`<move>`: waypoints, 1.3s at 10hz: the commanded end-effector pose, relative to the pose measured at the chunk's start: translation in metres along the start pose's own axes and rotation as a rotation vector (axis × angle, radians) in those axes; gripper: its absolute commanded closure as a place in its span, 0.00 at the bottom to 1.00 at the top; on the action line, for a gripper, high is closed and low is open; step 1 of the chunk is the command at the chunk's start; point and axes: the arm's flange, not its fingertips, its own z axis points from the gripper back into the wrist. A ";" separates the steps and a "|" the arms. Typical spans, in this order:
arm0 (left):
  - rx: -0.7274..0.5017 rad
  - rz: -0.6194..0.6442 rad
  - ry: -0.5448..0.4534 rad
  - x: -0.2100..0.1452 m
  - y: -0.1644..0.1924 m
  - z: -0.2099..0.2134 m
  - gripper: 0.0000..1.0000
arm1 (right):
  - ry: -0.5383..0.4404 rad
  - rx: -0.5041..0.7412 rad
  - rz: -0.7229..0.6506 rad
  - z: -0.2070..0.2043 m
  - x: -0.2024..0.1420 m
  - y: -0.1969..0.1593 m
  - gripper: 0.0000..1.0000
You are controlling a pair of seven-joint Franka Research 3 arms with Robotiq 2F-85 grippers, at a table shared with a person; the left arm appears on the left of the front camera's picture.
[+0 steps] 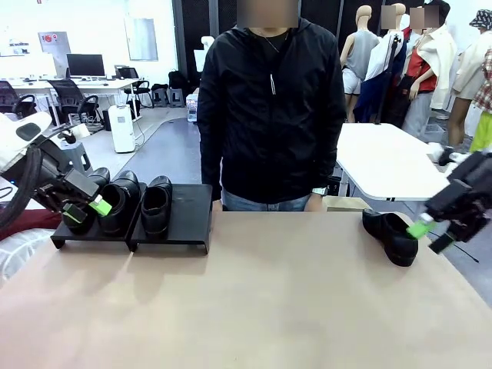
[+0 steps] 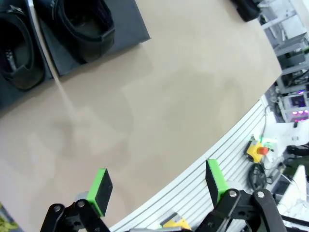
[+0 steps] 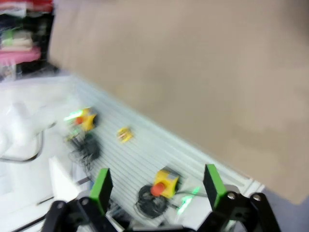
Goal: Organize the shoes by placing them on the stand.
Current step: Pick up one Shoe and place it in the middle of the table.
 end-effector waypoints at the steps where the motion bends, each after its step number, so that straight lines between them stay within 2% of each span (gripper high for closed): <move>1: -0.019 -0.002 -0.004 -0.002 0.002 0.001 0.00 | 0.061 -0.518 -0.319 -0.036 0.102 0.004 0.00; 2: -0.019 -0.002 -0.004 -0.002 0.002 0.001 0.00 | 0.027 -0.535 -0.358 -0.046 0.136 -0.013 0.00; 3: -0.019 -0.002 -0.004 -0.002 0.002 0.001 0.00 | -0.132 -0.633 -0.430 -0.050 0.154 -0.023 0.00; 4: -0.019 -0.002 -0.004 -0.002 0.002 0.001 0.00 | -0.216 -0.695 -0.442 -0.051 0.163 -0.032 0.00; 5: -0.019 -0.002 -0.004 -0.002 0.002 0.001 0.00 | -0.197 -0.671 -0.497 -0.045 0.146 -0.025 0.00; 6: -0.019 -0.002 -0.004 -0.002 0.002 0.001 0.00 | -0.194 -0.506 -0.253 -0.062 0.159 -0.024 0.00; 7: -0.019 -0.002 -0.004 -0.002 0.002 0.001 0.00 | -0.194 -0.506 -0.253 -0.062 0.159 -0.024 0.00; 8: -0.019 -0.002 -0.004 -0.002 0.002 0.001 0.00 | -0.237 -0.602 -0.357 -0.054 0.162 -0.043 0.00; 9: -0.019 -0.002 -0.004 -0.002 0.002 0.001 0.00 | -0.084 -0.705 -0.367 -0.053 0.182 -0.057 0.00; 10: -0.019 -0.002 -0.004 -0.002 0.002 0.001 0.00 | -0.042 -0.680 -0.385 -0.038 0.210 -0.084 0.00; 11: -0.019 -0.002 -0.004 -0.002 0.002 0.001 0.00 | -0.053 -0.627 -0.378 -0.024 0.230 -0.113 0.00; 13: -0.019 -0.002 -0.004 -0.002 0.002 0.001 0.00 | 0.019 -0.578 -0.380 -0.021 0.254 -0.145 0.00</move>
